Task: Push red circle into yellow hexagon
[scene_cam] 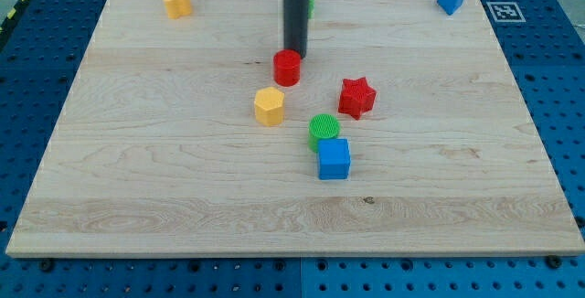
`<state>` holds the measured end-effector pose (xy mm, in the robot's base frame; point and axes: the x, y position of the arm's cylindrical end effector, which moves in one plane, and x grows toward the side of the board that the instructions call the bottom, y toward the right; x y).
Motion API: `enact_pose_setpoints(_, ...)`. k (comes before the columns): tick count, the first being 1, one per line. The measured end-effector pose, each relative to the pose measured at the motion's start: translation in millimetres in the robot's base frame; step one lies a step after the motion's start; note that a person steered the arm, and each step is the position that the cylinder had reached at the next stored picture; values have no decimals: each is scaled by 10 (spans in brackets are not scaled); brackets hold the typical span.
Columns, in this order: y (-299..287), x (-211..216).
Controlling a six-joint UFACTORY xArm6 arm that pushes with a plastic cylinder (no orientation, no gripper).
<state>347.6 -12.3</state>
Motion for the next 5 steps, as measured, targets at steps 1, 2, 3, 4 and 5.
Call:
enact_pose_setpoints(1,-188,172)
enact_pose_setpoints(2,-237,199)
enact_pose_setpoints(3,-237,199)
enact_pose_setpoints(4,-237,329)
enact_pose_setpoints(5,-237,417)
